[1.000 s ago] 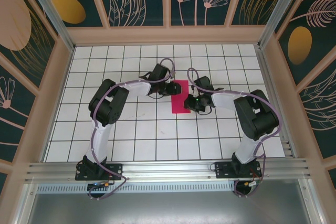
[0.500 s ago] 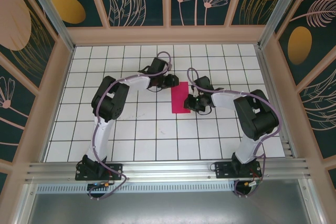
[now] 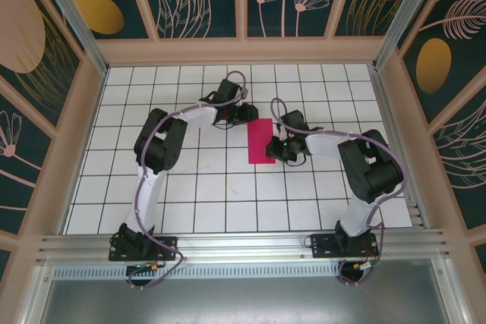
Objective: Fold a paper plane with a square sheet of paper (fold left side to right side)
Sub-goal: First fold the square sheet of paper in half at the center of the table.
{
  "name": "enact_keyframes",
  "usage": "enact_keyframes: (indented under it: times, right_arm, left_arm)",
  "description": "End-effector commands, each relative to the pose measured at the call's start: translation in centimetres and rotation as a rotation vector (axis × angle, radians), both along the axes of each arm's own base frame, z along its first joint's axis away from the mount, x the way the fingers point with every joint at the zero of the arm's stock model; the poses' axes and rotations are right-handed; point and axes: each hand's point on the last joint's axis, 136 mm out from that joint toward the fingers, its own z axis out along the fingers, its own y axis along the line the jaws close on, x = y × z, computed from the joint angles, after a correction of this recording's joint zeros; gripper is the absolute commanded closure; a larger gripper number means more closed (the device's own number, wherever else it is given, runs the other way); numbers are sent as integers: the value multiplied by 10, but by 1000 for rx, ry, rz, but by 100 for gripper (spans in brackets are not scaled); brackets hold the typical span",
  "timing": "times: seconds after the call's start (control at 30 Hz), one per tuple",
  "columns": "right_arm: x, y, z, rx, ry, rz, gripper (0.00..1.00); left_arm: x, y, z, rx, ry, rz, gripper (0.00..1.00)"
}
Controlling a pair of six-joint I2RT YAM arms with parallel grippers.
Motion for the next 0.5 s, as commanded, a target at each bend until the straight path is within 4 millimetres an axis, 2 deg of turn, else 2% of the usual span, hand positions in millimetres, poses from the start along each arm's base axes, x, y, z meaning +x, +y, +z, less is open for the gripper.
enact_keyframes:
  times: [0.0, 0.1, 0.23, 0.37, 0.47]
  right_arm:
    - [-28, -19, -40, -127, 109, 6, 79]
    - [-22, -9, -31, -84, 81, 15, 79]
    - [-7, 3, -6, -26, 6, 30, 77]
    - [11, 10, 32, 19, -106, 34, 72]
    - [21, 5, 57, 30, -179, 14, 62]
  left_arm:
    - [31, 31, -9, 58, -10, 72, 58]
    - [43, 31, 16, 51, -50, 64, 57]
    - [41, 33, 54, 41, -110, 58, 55]
    - [17, 42, 80, 1, -143, 61, 55]
    - [-13, 50, 88, -44, -140, 65, 57]
